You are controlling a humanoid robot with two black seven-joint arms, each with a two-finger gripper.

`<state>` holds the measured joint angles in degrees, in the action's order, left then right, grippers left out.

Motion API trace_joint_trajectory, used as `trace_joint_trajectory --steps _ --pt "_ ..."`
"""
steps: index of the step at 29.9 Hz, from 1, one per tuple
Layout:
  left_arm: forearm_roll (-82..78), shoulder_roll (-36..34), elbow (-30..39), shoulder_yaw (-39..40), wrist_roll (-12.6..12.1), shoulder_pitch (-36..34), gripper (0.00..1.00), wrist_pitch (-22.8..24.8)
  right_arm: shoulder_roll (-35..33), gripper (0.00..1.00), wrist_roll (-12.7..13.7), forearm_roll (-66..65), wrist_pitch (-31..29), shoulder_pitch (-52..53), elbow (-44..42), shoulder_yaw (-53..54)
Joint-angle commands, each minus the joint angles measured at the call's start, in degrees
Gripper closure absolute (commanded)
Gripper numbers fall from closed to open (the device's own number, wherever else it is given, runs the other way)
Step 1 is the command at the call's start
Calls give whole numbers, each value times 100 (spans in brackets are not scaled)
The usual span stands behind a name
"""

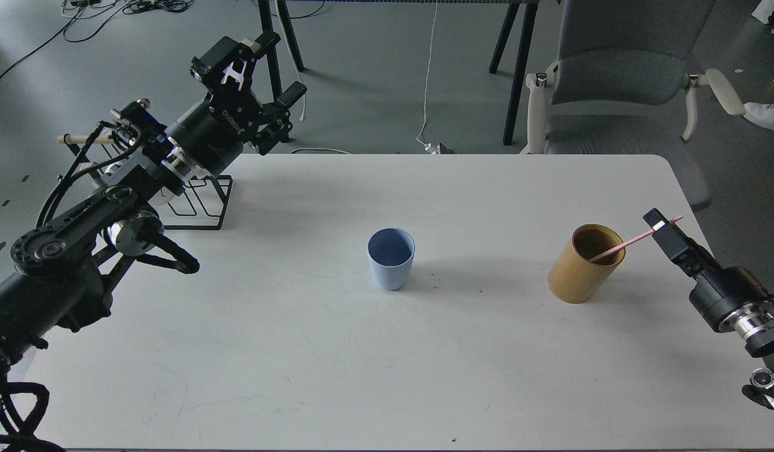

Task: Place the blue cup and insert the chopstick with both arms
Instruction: 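Reach the right gripper to the pink chopstick in the tan cup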

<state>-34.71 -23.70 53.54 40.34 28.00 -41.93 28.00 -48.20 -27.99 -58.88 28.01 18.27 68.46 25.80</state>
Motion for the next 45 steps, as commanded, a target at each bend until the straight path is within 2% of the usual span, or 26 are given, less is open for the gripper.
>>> trace_joint_trajectory --steps 1,7,10,16,28,31,40,45 --pt "-1 14 -2 0 0 10 13 0 -5 54 -1 -1 -1 -8 1 -5" --pt "-1 23 -2 0 0 71 13 0 3 58 -1 -1 -1 18 -26 -189" --pt "-1 23 -2 0 0 89 13 0 38 65 -1 -1 -1 36 -122 -225" --pt "-1 41 -2 -8 0 194 13 0 197 68 -1 -1 -1 115 -175 -242" --pt "8 41 -2 0 0 212 13 0 188 93 -1 -1 -1 159 -175 -242" --pt "8 41 -10 0 0 212 13 0 188 97 -1 -53 -1 168 -167 -242" --pt "8 41 -2 0 0 212 13 0 65 100 -1 -54 -1 300 -53 -190" --pt "8 50 -45 0 0 212 13 0 -575 100 -1 -10 -1 326 526 -14"
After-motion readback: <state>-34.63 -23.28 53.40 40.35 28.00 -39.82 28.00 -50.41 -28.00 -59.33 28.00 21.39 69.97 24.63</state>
